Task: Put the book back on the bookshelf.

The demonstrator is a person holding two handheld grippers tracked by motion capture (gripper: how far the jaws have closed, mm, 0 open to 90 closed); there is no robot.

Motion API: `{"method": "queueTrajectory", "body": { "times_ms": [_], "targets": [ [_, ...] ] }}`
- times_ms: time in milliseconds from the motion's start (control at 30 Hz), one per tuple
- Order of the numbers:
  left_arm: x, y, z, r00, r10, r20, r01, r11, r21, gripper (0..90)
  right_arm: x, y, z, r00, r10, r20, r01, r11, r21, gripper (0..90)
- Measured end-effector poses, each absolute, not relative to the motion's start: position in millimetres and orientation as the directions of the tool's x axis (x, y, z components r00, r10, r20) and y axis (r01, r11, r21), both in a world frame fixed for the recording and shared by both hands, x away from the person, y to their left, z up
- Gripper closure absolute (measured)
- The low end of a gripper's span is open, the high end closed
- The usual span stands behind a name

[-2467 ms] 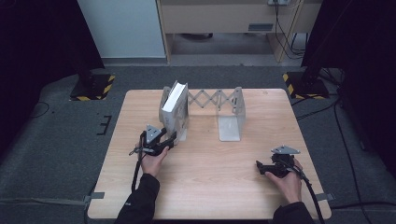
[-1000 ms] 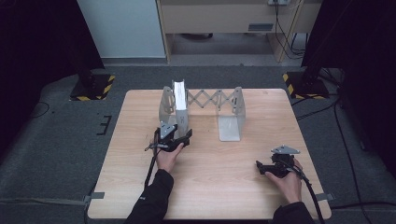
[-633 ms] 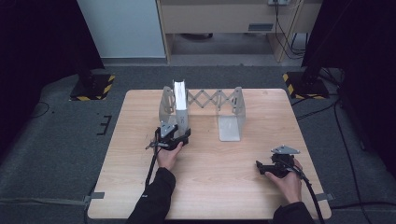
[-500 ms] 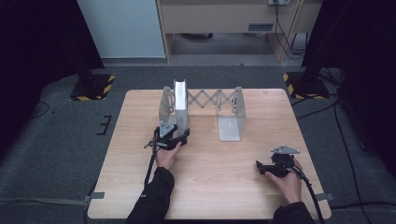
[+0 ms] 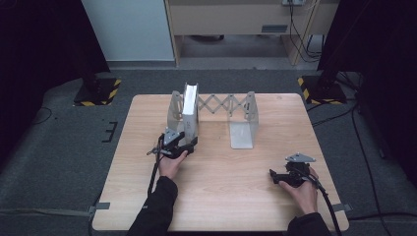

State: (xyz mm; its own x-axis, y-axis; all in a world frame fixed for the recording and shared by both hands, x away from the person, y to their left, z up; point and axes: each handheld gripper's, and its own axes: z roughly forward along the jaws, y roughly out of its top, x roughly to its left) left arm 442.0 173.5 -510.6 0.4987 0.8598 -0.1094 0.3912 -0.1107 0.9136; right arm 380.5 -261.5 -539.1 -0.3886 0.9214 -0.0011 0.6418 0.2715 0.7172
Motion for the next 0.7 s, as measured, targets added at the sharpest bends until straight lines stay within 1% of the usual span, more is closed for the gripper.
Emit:
{"method": "queueTrajectory", "body": {
  "times_ms": [133,233,433,567,700],
  "targets": [
    [427,183,-500,0.524,0.847,-0.088,0.403,-0.155,0.902,29.8,380,-261,-539,-0.389,0.921,0.000,0.643,0.272,0.716,6.2],
    [414,193,-495,0.533,0.839,-0.106,0.414,-0.150,0.898,28.4,380,-261,-539,-0.390,0.921,0.000,0.643,0.272,0.716,6.2],
    [389,209,-501,0.543,0.832,-0.113,0.452,-0.177,0.874,26.3,380,-261,-539,-0.388,0.922,-0.001,0.642,0.271,0.717,6.2],
    [376,219,-507,0.522,0.843,-0.131,0.495,-0.174,0.852,25.2,380,-261,-539,-0.388,0.922,-0.001,0.642,0.271,0.717,6.2],
    [369,230,-510,0.495,0.856,-0.147,0.534,-0.166,0.829,22.0,380,-261,-539,-0.390,0.921,0.000,0.643,0.272,0.716,6.2]
  ]
}}
